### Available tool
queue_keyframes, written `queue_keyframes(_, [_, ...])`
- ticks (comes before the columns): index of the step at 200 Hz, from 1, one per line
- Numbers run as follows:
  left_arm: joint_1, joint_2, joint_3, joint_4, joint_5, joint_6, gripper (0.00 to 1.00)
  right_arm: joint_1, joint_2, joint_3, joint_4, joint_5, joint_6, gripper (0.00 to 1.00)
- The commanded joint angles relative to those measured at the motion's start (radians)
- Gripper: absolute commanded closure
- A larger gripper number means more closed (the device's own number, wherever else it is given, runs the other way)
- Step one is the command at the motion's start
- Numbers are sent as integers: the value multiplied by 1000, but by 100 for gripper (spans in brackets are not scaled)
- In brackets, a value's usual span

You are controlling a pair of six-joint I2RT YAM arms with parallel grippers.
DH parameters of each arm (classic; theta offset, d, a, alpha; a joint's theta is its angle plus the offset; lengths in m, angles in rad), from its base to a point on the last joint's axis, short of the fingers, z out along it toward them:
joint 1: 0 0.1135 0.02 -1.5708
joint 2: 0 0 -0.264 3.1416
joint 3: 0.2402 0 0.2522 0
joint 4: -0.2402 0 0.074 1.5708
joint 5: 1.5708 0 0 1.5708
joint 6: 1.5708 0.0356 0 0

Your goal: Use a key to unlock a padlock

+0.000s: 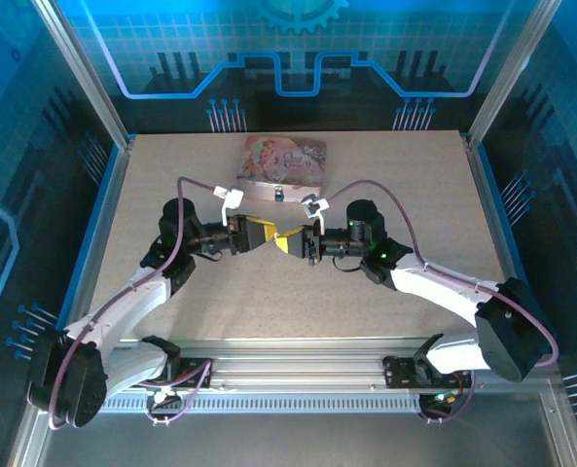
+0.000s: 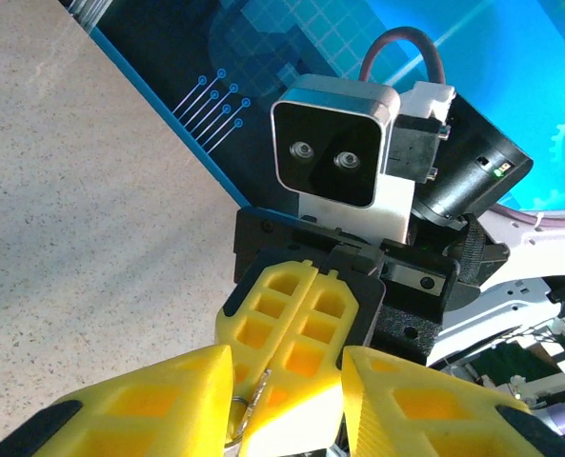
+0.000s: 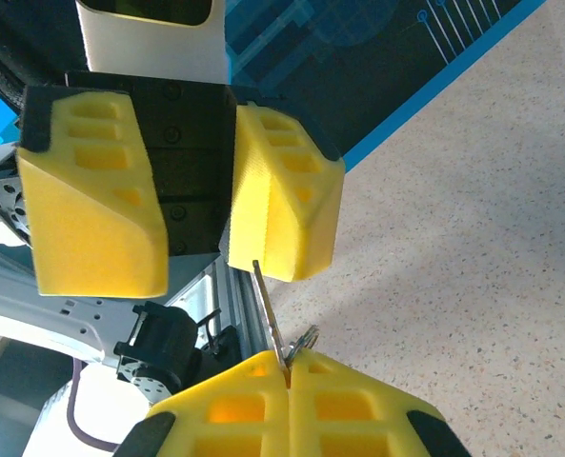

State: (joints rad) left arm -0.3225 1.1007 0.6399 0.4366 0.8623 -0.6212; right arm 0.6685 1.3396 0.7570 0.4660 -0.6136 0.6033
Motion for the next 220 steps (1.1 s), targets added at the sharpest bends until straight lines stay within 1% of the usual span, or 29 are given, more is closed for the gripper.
queue_keyframes(1, [7,16,15,-41,30,56,68,11,10,14,32,-36,7,100])
queue_keyframes(23, [7,23,19,-41,41,61,75,12,14,19,25,-49,7,100])
queue_keyframes(49, [6,31,21,-37,52,63,79,16,21,28,18,-59,4,100])
queue_keyframes(60, [5,31,21,-33,56,62,83,18,28,34,15,-66,3,100])
queue_keyframes(67, [5,34,22,-32,58,62,86,20,32,38,13,-70,3,100])
queue_keyframes(87, [5,32,23,-34,63,69,100,23,45,49,4,-77,-1,100])
queue_keyframes(105, [5,25,34,-76,64,108,100,26,53,58,-17,-81,-10,100])
queue_keyframes(119, [5,10,66,-190,60,192,100,24,37,73,-85,-78,-45,100])
queue_keyframes(143, [5,-15,165,-486,21,400,100,4,-37,100,-294,-65,-158,78])
queue_keyframes(158, [5,-19,220,-618,5,487,100,-25,-84,105,-387,-78,-205,68])
queue_keyframes(168, [5,-16,245,-657,6,513,100,-47,-115,102,-425,-90,-224,64])
queue_keyframes(183, [6,-8,269,-687,29,528,100,-65,-152,99,-466,-89,-249,61])
queue_keyframes(201, [5,1,288,-711,53,540,100,-66,-171,110,-498,-82,-273,59])
queue_keyframes(220, [5,13,306,-734,87,548,100,-53,-157,117,-486,-105,-271,55])
